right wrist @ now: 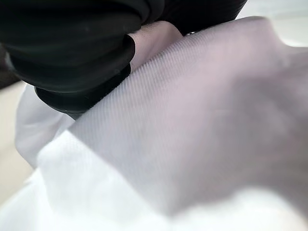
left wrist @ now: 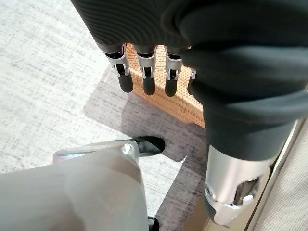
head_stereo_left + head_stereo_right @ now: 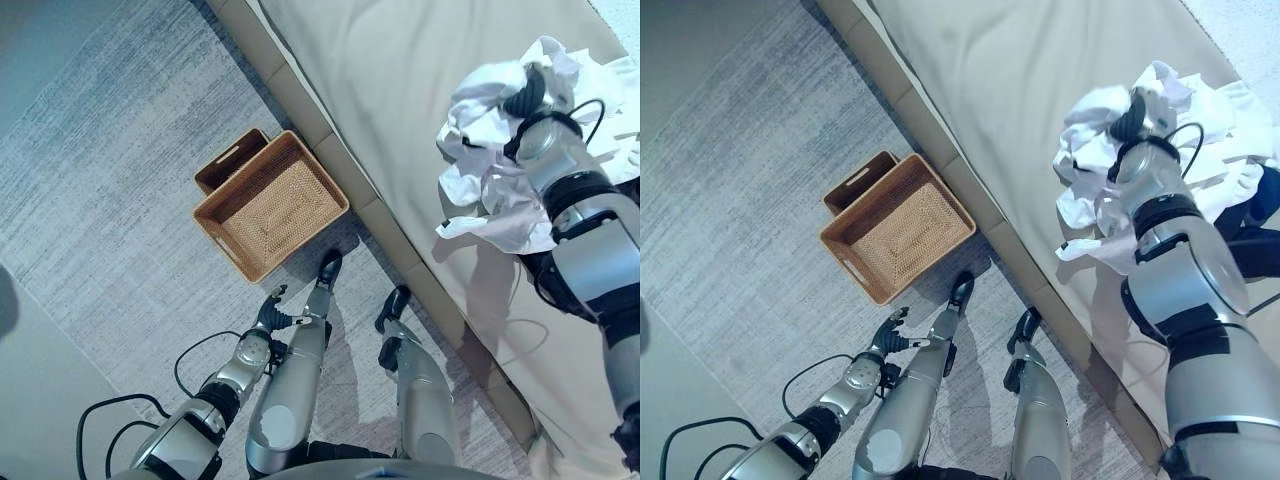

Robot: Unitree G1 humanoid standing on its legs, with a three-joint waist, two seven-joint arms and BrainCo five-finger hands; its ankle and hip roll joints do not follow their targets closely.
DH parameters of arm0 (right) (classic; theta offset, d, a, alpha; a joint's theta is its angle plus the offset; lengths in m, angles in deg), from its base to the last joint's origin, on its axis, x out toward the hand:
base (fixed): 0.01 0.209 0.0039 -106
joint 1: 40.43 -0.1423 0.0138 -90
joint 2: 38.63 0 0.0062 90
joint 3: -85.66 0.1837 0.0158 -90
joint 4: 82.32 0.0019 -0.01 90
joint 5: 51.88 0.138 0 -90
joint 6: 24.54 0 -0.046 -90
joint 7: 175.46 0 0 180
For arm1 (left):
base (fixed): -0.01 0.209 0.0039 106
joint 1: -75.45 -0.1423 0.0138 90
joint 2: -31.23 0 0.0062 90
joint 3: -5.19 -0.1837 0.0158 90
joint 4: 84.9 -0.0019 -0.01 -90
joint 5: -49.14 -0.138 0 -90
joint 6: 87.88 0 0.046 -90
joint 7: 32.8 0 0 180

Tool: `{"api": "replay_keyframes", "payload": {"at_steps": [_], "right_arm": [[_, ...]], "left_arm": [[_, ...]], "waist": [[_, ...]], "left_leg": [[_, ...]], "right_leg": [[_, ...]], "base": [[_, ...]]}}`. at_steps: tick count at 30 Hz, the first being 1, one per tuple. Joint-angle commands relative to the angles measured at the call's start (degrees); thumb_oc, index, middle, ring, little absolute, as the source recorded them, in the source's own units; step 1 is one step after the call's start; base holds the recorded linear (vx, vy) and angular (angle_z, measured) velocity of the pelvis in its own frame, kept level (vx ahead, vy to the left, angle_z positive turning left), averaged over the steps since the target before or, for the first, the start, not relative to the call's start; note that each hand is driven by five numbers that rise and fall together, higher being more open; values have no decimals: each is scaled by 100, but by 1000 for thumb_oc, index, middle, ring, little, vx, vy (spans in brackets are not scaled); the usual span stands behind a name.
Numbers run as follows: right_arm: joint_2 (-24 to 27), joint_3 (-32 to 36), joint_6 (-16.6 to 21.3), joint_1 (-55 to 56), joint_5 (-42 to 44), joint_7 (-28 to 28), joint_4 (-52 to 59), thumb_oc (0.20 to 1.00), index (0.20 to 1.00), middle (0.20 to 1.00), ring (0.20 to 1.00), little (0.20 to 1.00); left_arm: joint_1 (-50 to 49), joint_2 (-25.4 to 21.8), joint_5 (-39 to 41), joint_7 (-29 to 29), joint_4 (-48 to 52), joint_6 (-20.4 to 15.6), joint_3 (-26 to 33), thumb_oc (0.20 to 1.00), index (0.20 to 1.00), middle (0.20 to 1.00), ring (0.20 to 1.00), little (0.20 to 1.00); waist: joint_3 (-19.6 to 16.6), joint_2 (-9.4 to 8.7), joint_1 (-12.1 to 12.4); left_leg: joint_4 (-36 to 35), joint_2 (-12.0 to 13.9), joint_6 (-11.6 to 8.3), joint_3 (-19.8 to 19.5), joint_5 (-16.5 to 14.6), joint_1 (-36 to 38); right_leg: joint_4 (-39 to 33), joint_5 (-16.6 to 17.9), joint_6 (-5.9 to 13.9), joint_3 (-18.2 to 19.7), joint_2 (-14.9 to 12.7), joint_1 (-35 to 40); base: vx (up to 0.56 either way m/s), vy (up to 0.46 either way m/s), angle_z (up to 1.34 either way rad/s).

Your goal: Pick up clothes into the bucket

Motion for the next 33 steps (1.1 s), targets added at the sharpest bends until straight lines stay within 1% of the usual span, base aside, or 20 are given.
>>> {"api": "replay_keyframes", "payload": {"at_steps": [1,2,3,5,6,8,13,15,16,17,18,19,22,23,24,25,29,30,31,33], "right_arm": [[695,-307,224,-649,62,656,568,200,200,200,200,200],[1042,-185,246,-678,105,875,1140,200,200,200,200,200],[1042,-184,246,-676,105,875,1141,200,200,200,200,200],[1465,177,302,-579,198,1129,2050,200,200,200,200,200],[1467,194,297,-557,194,1129,2061,200,200,200,200,200],[1750,491,374,-444,361,1250,2301,200,200,200,200,200],[2012,627,465,-417,559,1223,2391,200,200,200,200,200],[2016,783,550,-346,705,1295,2535,200,200,200,200,200],[2018,795,550,-335,704,1296,2540,200,200,200,200,200],[2002,939,620,-266,823,1364,2600,200,200,200,200,200],[1967,1107,747,-201,1054,1346,2660,200,200,200,200,200],[1956,1168,799,-199,1160,1340,2643,200,200,200,200,200],[1858,1160,916,-259,1503,1185,2574,200,200,200,200,200],[1853,1152,920,-262,1508,1181,2566,200,200,200,200,200],[1764,1100,978,-351,1742,1044,2419,200,200,200,200,200],[1728,1028,992,-396,1835,949,2352,200,200,200,200,200],[1534,734,975,-465,2164,449,2215,200,200,200,200,200],[1530,722,977,-477,2169,445,2206,200,200,200,200,200],[1457,558,967,-426,2308,166,2209,200,200,200,200,200],[1448,334,917,-363,2333,-133,2257,200,200,200,200,200]], "left_arm": [[-217,-96,101,-115,95,-182,191,1000,1000,1000,1000,1000],[-310,-158,83,-133,194,-198,303,1000,1000,1000,1000,1000],[-310,-159,83,-133,194,-198,303,1000,1000,1000,1000,1000],[-474,-248,75,-140,297,-207,506,1000,1000,1000,1000,1000],[-481,-255,75,-139,300,-205,501,1000,1000,1000,1000,1000],[-695,-357,89,-110,493,-232,639,1000,1000,1000,1000,1000],[-993,-547,30,32,859,-246,742,1000,1000,1000,1000,1000],[-1106,-592,1,88,1045,-248,778,1000,1000,1000,1000,1000],[-1107,-599,1,88,1050,-246,777,1000,1000,1000,1000,1000],[-1150,-647,11,111,1274,-270,784,1000,1000,1000,1000,1000],[-1246,-673,79,210,1436,-281,836,1000,1000,1000,1000,1000],[-1284,-694,73,224,1495,-284,849,1000,1000,1000,1000,1000],[-1390,-747,107,352,1748,-276,831,1000,1000,1000,1000,1000],[-1402,-748,109,355,1756,-272,835,1000,1000,1000,1000,1000],[-1390,-767,168,470,1834,-273,765,1000,1000,1000,1000,1000],[-1406,-763,275,550,1919,-257,754,1000,1000,1000,1000,1000],[-1260,-814,713,805,2468,-256,696,1000,1000,1000,1000,1000],[-1267,-814,717,807,2478,-250,701,1000,1000,1000,1000,1000],[-1069,-945,971,916,3031,-301,671,1000,1000,1000,1000,1000],[-837,-1150,1105,986,3568,-350,695,1000,1000,1000,1000,1000]], "waist": [[42,-194,-258],[42,-241,-323],[42,-241,-323],[42,-325,-424],[42,-331,-419],[-112,-387,-483],[-604,-492,-627],[-827,-509,-680],[-833,-515,-678],[-946,-525,-705],[-1175,-557,-760],[-1271,-576,-785],[-1600,-629,-855],[-1602,-629,-848],[-1816,-654,-906],[-1917,-655,-929],[-2259,-649,-1062],[-2257,-645,-1060],[-2401,-625,-1127],[-2522,-604,-1185]], "left_leg": [[581,-103,153,241,-614,131],[571,-86,159,256,-648,355],[571,-86,159,256,-648,356],[562,-54,191,327,-728,751],[554,-54,191,327,-727,763],[518,-6,211,415,-788,1108],[321,105,217,579,-868,1691],[230,141,223,676,-898,1903],[213,138,226,677,-865,1893],[166,150,228,729,-872,1991],[100,203,229,820,-899,2163],[72,222,229,854,-917,2245],[-39,317,218,1016,-964,2523],[-50,321,217,1026,-965,2538],[-122,387,201,1122,-981,2712],[-169,419,187,1181,-987,2811],[-242,514,150,1359,-1041,3117],[-248,516,149,1364,-1042,3127],[-289,552,133,1429,-1056,3244],[-316,583,122,1478,-1074,3364]], "right_leg": [[-221,367,217,585,-296,203],[-190,318,207,591,-295,390],[-191,319,207,591,-295,391],[-153,286,210,615,-277,722],[-160,288,210,614,-277,733],[-171,270,220,669,-231,1019],[-354,242,235,764,-103,1496],[-455,236,238,808,-29,1661],[-477,268,239,808,-31,1653],[-548,276,246,840,14,1741],[-628,269,252,906,76,1862],[-657,273,258,948,114,1916],[-791,290,265,1130,208,2122],[-802,294,265,1140,212,2132],[-890,301,267,1201,260,2277],[-950,310,268,1240,282,2355],[-1088,323,273,1348,337,2597],[-1096,326,272,1353,340,2605],[-1136,331,267,1388,359,2696],[-1166,320,259,1415,389,2782]], "base": [[0,0,0],[0,0,0],[0,0,0],[0,0,0],[22,34,-2],[44,27,-11],[73,5,-27],[78,-14,-34],[54,-6,-23],[82,-13,-24],[102,-34,-20],[107,-40,-31],[78,-30,-31],[93,-39,-37],[98,-40,-39],[113,-53,-35],[67,-27,-31],[69,-29,-14],[74,-37,-15],[89,-48,-19]]}}
